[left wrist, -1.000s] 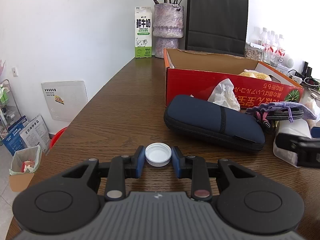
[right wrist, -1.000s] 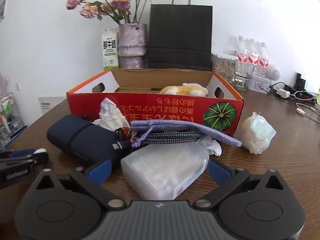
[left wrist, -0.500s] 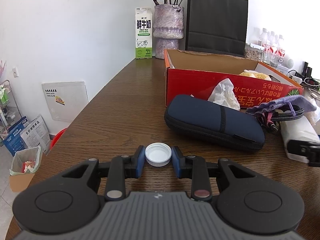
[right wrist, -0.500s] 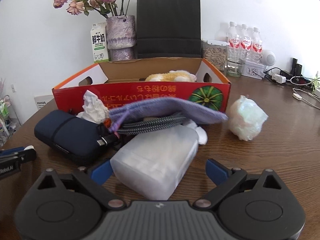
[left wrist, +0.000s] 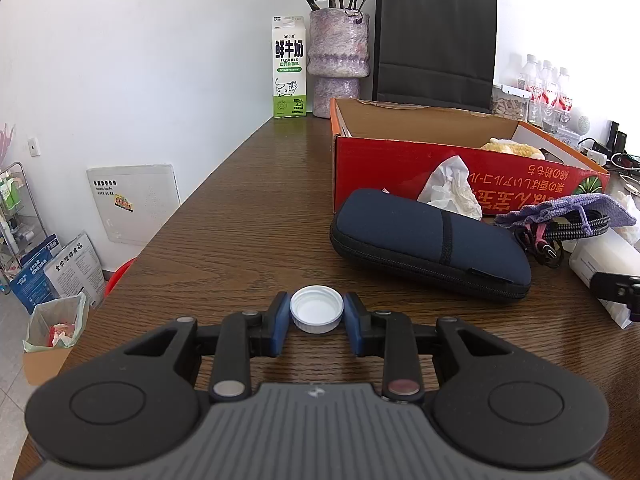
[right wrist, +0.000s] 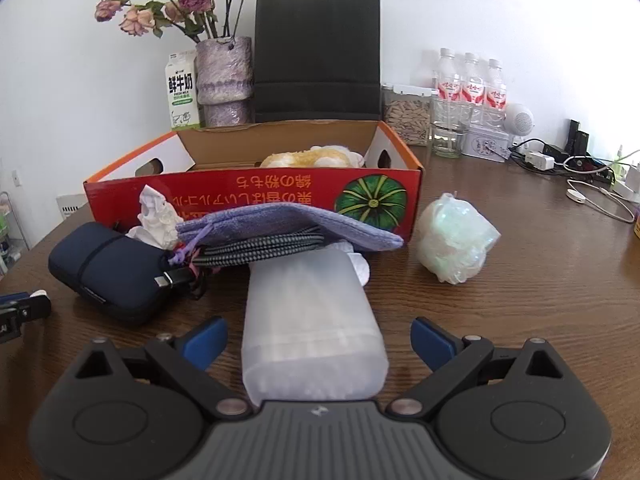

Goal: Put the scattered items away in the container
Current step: 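Grasp the translucent white plastic container with the right gripper while the left holds the cap, then carry the cap and container over the box and open both grippers, then withdraw both grippers from the box back toward the table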

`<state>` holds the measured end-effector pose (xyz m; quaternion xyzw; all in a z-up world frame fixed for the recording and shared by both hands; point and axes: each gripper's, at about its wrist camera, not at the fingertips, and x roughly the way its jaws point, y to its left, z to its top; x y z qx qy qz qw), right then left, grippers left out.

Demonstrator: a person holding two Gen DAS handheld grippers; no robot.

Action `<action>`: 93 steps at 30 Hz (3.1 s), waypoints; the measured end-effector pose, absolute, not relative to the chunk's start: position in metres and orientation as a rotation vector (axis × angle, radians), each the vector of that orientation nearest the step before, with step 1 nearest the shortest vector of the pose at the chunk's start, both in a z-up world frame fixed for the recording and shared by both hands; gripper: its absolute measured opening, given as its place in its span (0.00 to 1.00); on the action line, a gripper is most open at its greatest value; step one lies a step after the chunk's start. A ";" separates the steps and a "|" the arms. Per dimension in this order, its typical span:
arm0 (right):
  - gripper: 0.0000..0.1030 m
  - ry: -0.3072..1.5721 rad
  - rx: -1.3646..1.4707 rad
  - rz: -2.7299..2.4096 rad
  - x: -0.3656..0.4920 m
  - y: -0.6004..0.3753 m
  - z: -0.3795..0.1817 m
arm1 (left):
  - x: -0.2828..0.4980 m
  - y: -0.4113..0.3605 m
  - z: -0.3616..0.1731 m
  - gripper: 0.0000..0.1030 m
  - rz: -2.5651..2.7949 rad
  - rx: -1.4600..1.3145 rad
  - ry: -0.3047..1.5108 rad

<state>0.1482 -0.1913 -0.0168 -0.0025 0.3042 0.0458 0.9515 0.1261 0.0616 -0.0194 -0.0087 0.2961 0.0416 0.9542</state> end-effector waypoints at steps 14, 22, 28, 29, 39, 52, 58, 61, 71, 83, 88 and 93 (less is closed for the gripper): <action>0.63 0.587 0.011 0.183 0.122 -0.210 -0.012 | 0.112 0.066 -0.018 0.28 0.087 -0.080 0.587; 0.63 0.515 0.001 0.226 0.089 -0.220 0.006 | 0.094 0.054 0.005 0.28 0.054 -0.075 0.515; 0.63 0.430 0.013 0.247 0.089 -0.217 0.029 | 0.092 0.035 0.036 0.28 0.014 -0.060 0.414; 0.63 0.420 0.016 0.250 0.092 -0.216 0.032 | 0.094 0.031 0.040 0.28 0.007 -0.056 0.402; 0.63 0.325 0.051 0.309 0.152 -0.185 0.068 | 0.148 0.012 0.075 0.28 0.007 -0.090 0.312; 0.63 0.367 0.132 0.236 0.287 -0.136 0.061 | 0.293 0.026 0.064 0.28 0.121 -0.166 0.341; 0.63 0.411 0.101 0.226 0.306 -0.123 0.029 | 0.307 0.026 0.036 0.28 0.122 -0.098 0.394; 0.63 0.412 0.094 0.232 0.304 -0.123 0.026 | 0.302 0.022 0.034 0.28 0.125 -0.074 0.380; 0.63 0.403 0.070 0.235 0.297 -0.121 0.026 | 0.296 0.022 0.035 0.28 0.123 -0.072 0.374; 0.81 0.353 0.056 0.212 0.283 -0.127 0.035 | 0.277 0.022 0.048 0.72 0.173 -0.068 0.316; 1.00 0.334 0.109 0.216 0.278 -0.140 0.041 | 0.267 0.037 0.053 1.00 0.189 -0.139 0.272; 1.00 0.333 0.064 0.229 0.273 -0.131 0.041 | 0.267 0.036 0.053 1.00 0.202 -0.130 0.287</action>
